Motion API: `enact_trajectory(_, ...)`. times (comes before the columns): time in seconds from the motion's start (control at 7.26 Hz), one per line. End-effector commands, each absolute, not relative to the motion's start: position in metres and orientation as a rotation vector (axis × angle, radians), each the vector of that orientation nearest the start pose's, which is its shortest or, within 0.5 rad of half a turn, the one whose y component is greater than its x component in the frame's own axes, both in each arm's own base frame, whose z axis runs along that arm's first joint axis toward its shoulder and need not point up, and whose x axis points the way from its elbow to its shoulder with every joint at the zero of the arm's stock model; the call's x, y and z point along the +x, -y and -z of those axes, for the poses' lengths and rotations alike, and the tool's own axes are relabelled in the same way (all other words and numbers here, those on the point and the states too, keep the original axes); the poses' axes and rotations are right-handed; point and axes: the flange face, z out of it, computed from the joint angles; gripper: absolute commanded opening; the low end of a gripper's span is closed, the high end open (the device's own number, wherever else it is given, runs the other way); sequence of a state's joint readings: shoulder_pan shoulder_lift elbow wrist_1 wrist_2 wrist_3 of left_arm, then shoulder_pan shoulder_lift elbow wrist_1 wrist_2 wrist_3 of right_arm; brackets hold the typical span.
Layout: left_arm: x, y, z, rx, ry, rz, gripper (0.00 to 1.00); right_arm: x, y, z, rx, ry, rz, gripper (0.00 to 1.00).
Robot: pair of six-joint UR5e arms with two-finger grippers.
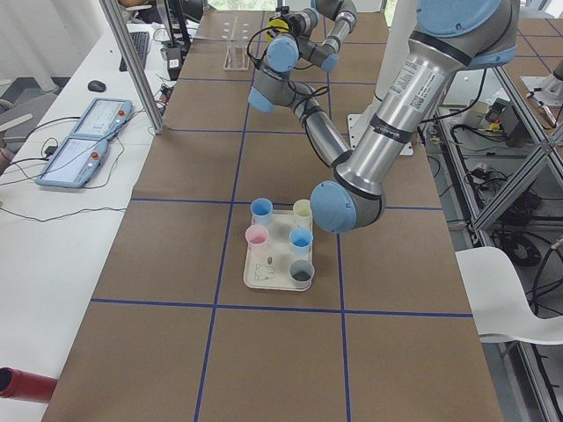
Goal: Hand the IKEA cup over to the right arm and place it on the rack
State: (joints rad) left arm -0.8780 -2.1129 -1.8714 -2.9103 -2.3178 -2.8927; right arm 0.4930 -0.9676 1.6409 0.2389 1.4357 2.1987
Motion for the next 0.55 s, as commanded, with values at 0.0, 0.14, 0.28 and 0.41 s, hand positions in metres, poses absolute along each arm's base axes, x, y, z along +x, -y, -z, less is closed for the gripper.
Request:
enact_trajectory(0.0, 0.2575, 0.4126, -0.1101, -0.840, -1.876, 0.570, 0.21, -0.3962, 0.3794, -0.1285, 0.155, -3.519, 0.843, 0.48)
enact_trajectory(0.14, 0.2554, 0.4111, -0.1100, -0.831, -1.881, 0.563, 0.60, -0.3956, 0.3791, -0.1281, 0.155, -3.518, 0.841, 0.27)
enact_trajectory(0.28, 0.2548, 0.4104, -0.1106, -0.829, -1.880, 0.563, 1.00, -0.3969, 0.3778, -0.1289, 0.161, -3.521, 0.840, 0.11)
enact_trajectory(0.41, 0.2514, 0.4122, -0.1131, -0.820, -1.883, 0.572, 1.00, -0.3946, 0.3783, -0.1288, 0.156, -3.518, 0.838, 0.10)
